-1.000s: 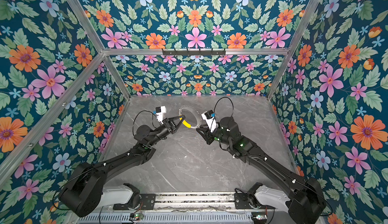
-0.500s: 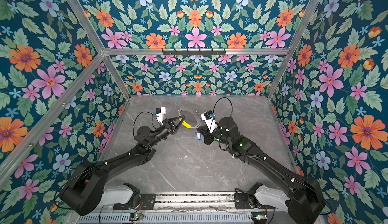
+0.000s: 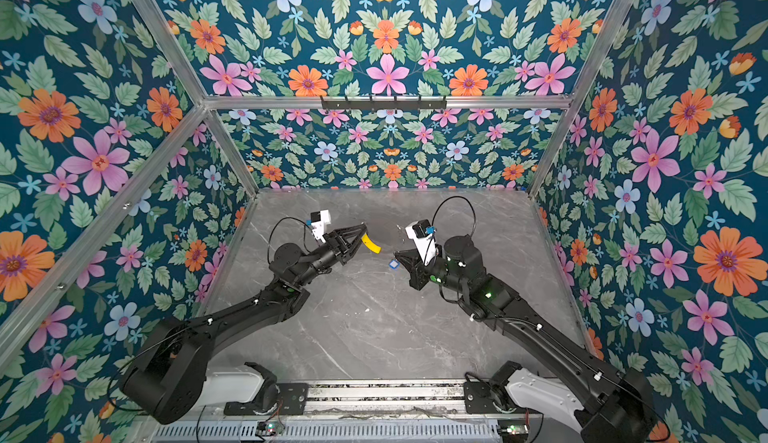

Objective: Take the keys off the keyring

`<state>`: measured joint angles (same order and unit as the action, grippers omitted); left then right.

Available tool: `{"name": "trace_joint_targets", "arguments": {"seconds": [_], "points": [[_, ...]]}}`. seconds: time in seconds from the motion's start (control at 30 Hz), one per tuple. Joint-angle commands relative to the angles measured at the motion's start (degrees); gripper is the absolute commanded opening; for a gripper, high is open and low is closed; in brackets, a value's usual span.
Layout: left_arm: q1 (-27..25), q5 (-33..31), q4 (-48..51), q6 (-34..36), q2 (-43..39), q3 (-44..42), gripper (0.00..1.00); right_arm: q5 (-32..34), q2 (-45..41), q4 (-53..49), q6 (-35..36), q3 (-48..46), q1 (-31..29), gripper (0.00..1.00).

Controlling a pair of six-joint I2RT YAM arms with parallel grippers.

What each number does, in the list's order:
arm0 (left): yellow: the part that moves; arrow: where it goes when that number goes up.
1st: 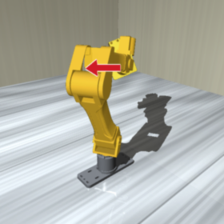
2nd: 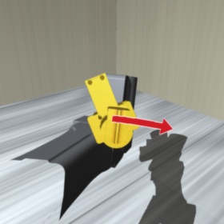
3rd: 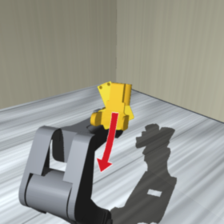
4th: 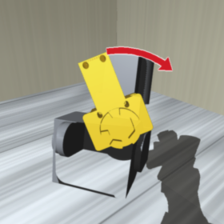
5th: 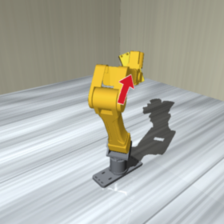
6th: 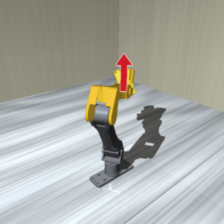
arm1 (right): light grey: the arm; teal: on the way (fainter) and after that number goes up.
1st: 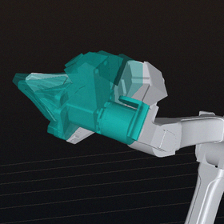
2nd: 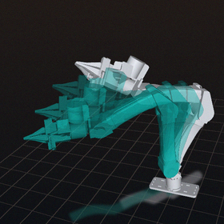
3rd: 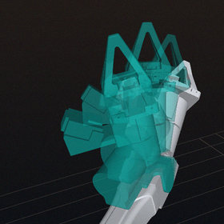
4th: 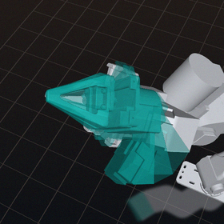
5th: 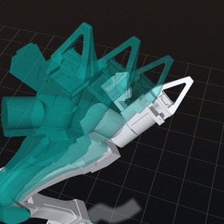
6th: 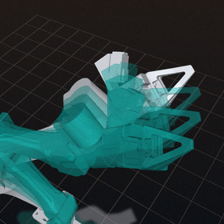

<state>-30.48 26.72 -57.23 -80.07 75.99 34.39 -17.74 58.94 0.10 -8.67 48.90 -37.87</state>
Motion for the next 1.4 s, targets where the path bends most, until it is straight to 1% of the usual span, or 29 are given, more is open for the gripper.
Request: {"name": "trace_joint_targets", "arguments": {"seconds": [0.0, 0.13, 0.23, 0.27, 0.33, 0.4, 0.43, 0.47, 0.5, 0.57, 0.63, 0.7, 0.8, 0.83, 0.9, 0.97, 1.07, 1.2, 1.23, 1.27, 1.37], "points": [[-0.10, -2.80, 2.96, 0.90, -1.75, -0.85, 0.46, -0.15, -0.31, -2.96, -0.42, 1.69, -0.10, 0.00], [0.07, -5.53, 9.79, 7.02, -5.85, -1.79, 0.54, -0.84, -0.93, -4.72, -0.27, 2.63, -0.10, 0.00], [0.33, -6.92, 16.05, 17.64, -8.82, 0.36, 0.56, -3.27, -1.11, -6.48, 0.52, 3.65, -0.06, 0.00], [0.33, -6.47, 16.38, 21.60, -9.38, 1.21, 0.56, -3.91, -1.26, -6.80, 0.74, 3.75, -0.14, 0.00], [0.33, -3.74, 15.98, 25.94, -9.24, 2.57, 0.55, -4.53, -1.24, -8.08, 1.02, 4.34, -0.04, 0.00], [0.33, 1.94, 12.90, 29.74, -7.93, 4.07, 0.50, -6.09, -1.10, -9.85, 1.84, 5.31, -0.08, 0.00], [0.25, 4.36, 11.06, 30.22, -7.12, 4.43, 0.47, -7.05, -1.11, -10.37, 2.21, 5.64, 0.03, 0.00], [0.28, 7.79, 7.52, 30.00, -5.94, 4.39, 0.42, -8.12, -1.24, -11.14, 2.78, 6.15, 0.01, 0.00], [0.30, 10.96, 2.69, 29.38, -4.75, 4.04, 0.40, -8.82, -1.36, -11.42, 3.22, 6.31, -0.01, 0.00], [0.31, 15.19, -5.64, 26.40, -2.85, 2.81, 0.38, -10.54, -1.76, -11.48, 3.70, 6.43, 0.40, 0.00], [0.25, 19.05, -15.04, 23.02, -0.71, 1.49, 0.38, -14.86, -2.22, -10.73, 3.21, 6.31, 2.19, 0.00], [0.25, 22.00, -24.45, 18.12, 1.95, 0.81, 0.40, -21.53, -2.35, -7.66, 0.85, 5.40, 5.62, 0.00], [0.25, 25.81, -37.56, 10.60, 6.74, 1.09, 0.45, -29.13, -2.42, -3.42, -2.12, 4.00, 8.85, 0.00], [0.20, 26.64, -38.46, 9.53, 8.05, 1.50, 0.45, -30.57, -2.22, -3.11, -2.14, 3.93, 8.98, 0.00], [-0.92, 28.36, -38.48, 9.73, 10.15, 2.83, 0.43, -33.22, -1.69, -1.51, -2.97, 3.75, 8.99, 0.00], [-2.45, 29.98, -38.48, 10.38, 11.13, 4.07, 0.39, -33.71, -0.80, -0.76, -3.52, 3.89, 8.96, 0.00], [-2.96, 30.67, -38.39, 10.81, 11.30, 4.81, 0.37, -34.75, 0.49, -0.02, -4.02, 4.43, 8.96, 0.00], [-2.97, 31.57, -38.37, 11.21, 11.24, 4.91, 0.27, -35.45, 1.44, 0.96, -4.26, 4.94, 9.00, 0.00], [-3.00, 31.81, -38.39, 11.17, 11.27, 4.93, 0.25, -35.60, 1.55, 0.98, -4.17, 5.11, 8.96, 0.00], [-2.96, 32.14, -38.35, 11.08, 11.30, 4.87, 0.25, -35.65, 1.77, 0.92, -3.94, 5.22, 8.95, 0.00], [-3.01, 32.68, -38.21, 11.06, 11.41, 4.33, 0.32, -35.74, 2.29, 0.73, -3.11, 5.57, 8.97, 0.00]]}}
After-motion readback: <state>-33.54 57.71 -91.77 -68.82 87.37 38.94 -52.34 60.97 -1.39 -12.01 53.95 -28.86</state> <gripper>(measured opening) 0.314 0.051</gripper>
